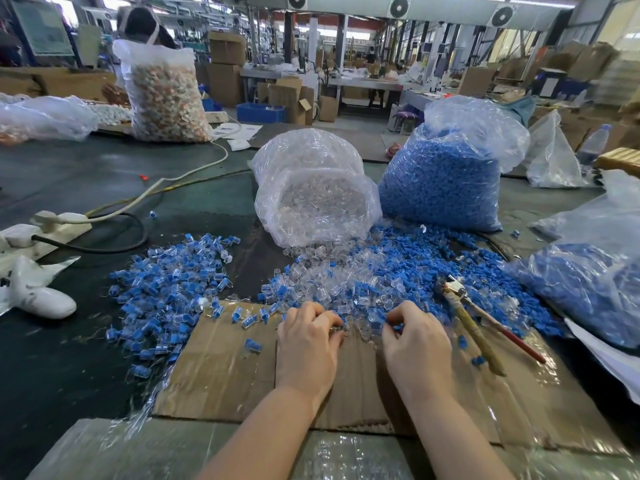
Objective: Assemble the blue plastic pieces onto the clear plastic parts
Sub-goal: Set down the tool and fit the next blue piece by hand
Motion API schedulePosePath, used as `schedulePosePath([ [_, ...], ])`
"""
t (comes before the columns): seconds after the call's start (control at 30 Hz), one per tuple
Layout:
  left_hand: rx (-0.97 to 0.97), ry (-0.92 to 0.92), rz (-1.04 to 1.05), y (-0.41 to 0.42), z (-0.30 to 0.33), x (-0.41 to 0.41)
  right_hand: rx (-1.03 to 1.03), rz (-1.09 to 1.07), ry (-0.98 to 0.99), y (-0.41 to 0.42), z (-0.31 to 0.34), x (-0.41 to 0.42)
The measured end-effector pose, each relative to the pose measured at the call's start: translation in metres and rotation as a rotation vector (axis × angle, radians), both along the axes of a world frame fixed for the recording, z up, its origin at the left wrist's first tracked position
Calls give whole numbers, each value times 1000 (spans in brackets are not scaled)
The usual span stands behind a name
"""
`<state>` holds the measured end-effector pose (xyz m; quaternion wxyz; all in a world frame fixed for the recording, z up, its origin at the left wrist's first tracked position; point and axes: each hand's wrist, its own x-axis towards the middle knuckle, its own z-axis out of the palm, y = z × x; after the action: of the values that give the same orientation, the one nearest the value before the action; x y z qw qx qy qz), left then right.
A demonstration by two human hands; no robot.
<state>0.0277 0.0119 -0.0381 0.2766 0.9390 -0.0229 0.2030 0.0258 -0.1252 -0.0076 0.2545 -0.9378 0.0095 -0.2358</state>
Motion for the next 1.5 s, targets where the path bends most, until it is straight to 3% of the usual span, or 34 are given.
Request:
schedulePosePath([
  [0.3, 144, -12, -94, -4, 2, -3, 61, 50, -126, 2, -12, -6],
  [0.87, -137, -94, -218, -5, 15, -13, 85, 224, -180, 0, -11, -13],
  [1.5, -135, -8, -278, -2, 14, -10, 143, 292, -170, -1, -11, -12],
])
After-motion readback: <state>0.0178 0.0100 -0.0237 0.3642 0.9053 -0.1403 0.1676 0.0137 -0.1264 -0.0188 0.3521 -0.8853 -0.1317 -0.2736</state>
